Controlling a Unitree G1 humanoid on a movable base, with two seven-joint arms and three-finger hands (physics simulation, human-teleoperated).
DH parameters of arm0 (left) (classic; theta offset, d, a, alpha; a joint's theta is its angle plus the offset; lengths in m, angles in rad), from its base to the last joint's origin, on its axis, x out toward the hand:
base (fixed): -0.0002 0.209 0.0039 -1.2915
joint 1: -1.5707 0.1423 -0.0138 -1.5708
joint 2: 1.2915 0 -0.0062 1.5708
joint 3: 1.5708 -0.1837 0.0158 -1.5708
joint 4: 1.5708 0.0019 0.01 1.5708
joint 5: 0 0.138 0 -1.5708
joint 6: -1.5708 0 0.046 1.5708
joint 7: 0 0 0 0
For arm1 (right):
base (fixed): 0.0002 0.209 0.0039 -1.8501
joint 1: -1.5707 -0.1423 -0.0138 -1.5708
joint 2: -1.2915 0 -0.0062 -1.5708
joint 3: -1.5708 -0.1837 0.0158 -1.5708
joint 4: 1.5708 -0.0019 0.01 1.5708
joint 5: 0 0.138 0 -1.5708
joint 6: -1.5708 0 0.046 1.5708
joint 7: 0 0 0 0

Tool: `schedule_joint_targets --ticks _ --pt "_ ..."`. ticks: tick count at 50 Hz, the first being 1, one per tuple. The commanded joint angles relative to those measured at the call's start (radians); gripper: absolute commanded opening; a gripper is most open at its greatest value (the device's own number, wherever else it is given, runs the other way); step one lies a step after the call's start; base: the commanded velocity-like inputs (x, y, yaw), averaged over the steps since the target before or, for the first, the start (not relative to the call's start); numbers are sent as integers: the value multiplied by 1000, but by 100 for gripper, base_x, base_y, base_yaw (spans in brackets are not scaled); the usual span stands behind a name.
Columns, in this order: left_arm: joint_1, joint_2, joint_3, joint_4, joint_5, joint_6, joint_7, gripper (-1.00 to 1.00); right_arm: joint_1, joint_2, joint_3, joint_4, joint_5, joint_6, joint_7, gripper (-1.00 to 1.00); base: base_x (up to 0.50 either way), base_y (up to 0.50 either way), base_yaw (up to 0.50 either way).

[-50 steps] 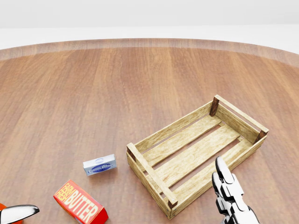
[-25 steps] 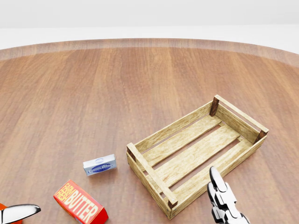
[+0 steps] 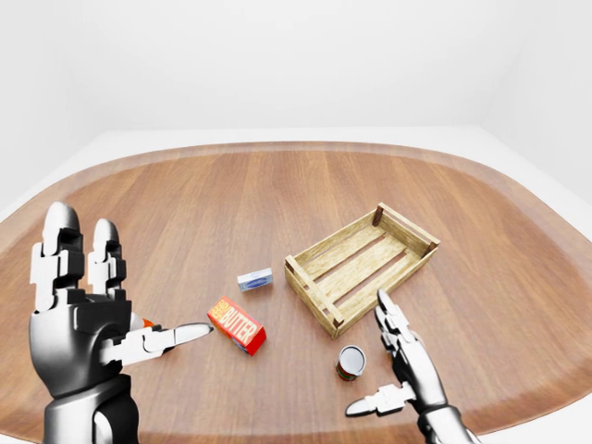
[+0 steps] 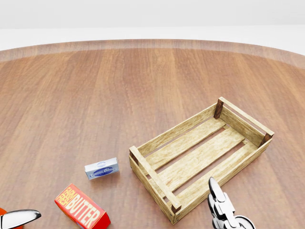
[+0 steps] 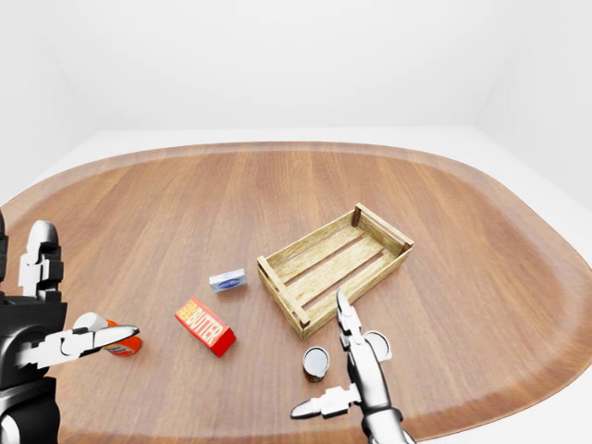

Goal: Pick up the tomato sauce, and put it in the wooden tray.

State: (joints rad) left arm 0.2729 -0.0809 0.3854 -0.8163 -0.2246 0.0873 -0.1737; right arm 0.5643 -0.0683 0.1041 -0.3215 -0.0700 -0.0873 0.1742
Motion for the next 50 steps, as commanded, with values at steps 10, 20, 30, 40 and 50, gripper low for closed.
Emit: schedule_joint_targets --ticks 10,20,30,40,50 --pt "-5 2 3 0 -2 0 1 100 -8 -10 19 46 -14 0 -20 100 0 0 0" --pt "-6 3 3 2 -1 0 2 100 -13 -13 20 61 -14 0 -24 100 0 0 0" --pt "-6 3 5 2 -3 0 1 100 -17 -14 22 80 -19 0 -29 100 0 0 0" --pt "-3 1 4 -1 -2 0 0 100 -19 -15 22 93 -21 0 -30 100 0 0 0" --pt "-1 -1 3 -2 0 0 0 100 -33 -12 16 119 -23 0 -30 100 0 0 0"
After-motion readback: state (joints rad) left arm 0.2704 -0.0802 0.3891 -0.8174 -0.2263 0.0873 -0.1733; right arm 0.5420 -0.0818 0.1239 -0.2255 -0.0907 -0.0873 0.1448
